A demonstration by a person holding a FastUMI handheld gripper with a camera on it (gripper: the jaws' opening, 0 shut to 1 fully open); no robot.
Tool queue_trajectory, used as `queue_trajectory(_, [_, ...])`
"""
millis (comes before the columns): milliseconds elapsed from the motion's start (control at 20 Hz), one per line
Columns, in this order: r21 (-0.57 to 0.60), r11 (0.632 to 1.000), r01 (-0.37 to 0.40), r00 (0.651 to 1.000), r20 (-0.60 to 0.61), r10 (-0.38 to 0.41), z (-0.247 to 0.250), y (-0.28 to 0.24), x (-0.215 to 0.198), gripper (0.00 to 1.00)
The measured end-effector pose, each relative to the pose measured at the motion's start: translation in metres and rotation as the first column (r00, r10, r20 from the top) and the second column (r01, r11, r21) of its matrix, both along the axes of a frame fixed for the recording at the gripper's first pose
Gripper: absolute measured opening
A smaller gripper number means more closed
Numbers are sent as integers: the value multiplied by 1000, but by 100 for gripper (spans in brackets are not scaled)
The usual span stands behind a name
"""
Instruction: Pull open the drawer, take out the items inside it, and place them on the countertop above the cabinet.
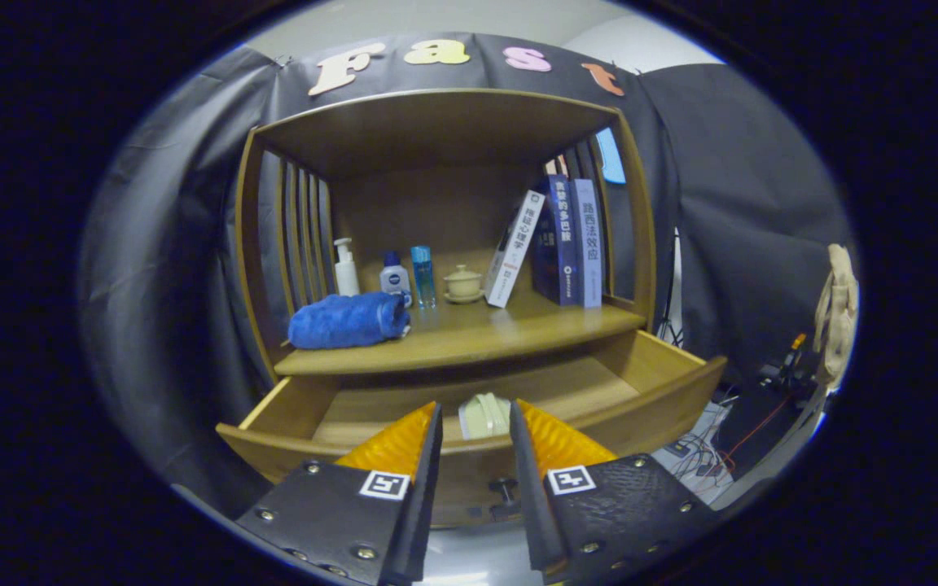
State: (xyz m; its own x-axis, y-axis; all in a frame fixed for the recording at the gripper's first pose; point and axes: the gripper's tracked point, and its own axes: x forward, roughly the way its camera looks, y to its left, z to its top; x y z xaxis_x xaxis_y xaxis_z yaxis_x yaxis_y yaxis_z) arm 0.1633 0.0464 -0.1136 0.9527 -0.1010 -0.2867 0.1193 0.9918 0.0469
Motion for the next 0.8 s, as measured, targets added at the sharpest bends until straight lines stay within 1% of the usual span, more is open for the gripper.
queue_trajectory(250, [-5, 1000, 17, 998, -57, -17, 11, 6, 45, 47])
queue_trajectory(400, [-8, 999, 41, 991, -127, -42, 1, 5, 66, 47])
queue_trajectory(600, [-25, 998, 63, 966, -250, -67, -29, 4, 78, 47])
queue_trajectory(800, [-38, 997, 72, 930, -358, -81, -58, 0, 84, 54])
